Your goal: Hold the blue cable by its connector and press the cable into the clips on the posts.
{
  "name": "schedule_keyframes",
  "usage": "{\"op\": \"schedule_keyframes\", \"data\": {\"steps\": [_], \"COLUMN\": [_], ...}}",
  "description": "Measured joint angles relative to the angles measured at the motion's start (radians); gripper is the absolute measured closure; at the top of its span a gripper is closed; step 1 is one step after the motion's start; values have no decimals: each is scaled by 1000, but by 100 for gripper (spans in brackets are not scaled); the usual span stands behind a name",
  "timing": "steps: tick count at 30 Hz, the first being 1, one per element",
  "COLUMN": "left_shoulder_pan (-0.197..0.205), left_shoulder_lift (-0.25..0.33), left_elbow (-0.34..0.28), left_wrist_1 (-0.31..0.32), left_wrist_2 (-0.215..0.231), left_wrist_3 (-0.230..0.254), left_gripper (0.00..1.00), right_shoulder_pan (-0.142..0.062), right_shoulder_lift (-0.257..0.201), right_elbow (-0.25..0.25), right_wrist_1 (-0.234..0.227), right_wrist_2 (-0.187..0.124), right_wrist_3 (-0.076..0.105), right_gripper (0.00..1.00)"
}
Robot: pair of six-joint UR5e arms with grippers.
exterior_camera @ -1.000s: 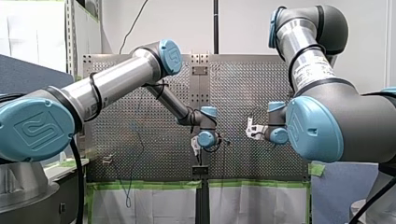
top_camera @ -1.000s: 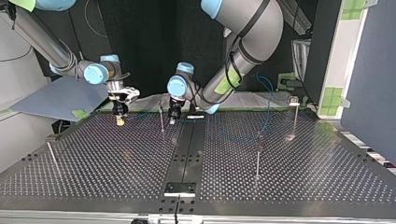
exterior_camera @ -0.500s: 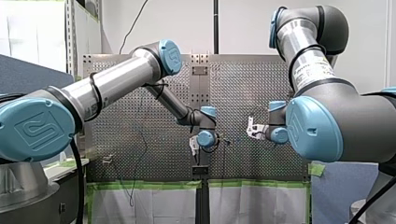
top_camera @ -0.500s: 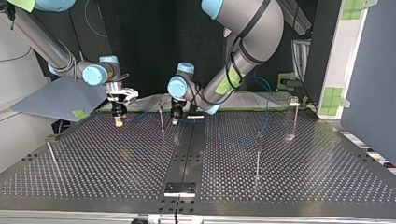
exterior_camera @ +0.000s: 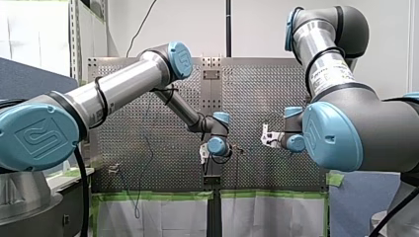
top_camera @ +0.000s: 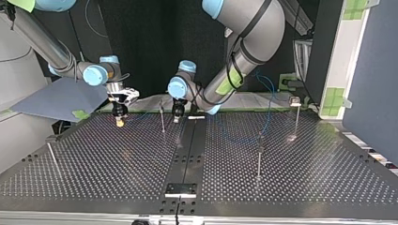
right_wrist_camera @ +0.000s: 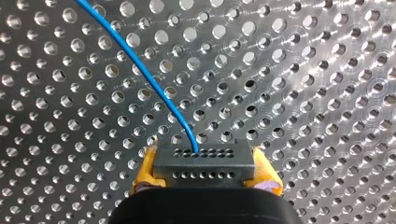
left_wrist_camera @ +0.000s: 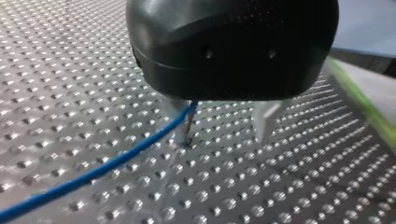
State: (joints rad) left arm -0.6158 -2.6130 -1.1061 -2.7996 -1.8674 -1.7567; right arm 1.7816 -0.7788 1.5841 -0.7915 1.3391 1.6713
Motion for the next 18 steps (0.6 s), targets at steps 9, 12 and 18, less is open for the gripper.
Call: {"op": "schedule_keyframes", "data": {"steps": [9,12,18], "left_shoulder_pan": [-11,-14,-22], "left_shoulder_lift": [1,4,37], "left_elbow": [0,0,0], "left_wrist_1": [-64,-88,-103], "left_wrist_2": [-37,-60,-73], "left_wrist_3": [3,-1,-5], "left_gripper": [0,0,0], "right_shoulder_pan": [-1,-1,-1], "right_shoulder_lift": [0,0,0], "right_elbow": [0,0,0], "right_wrist_1": [5,9,14], "right_wrist_2": [-6,-7,-8], "right_wrist_3": [0,0,1], "right_gripper": [100,100,100]}}
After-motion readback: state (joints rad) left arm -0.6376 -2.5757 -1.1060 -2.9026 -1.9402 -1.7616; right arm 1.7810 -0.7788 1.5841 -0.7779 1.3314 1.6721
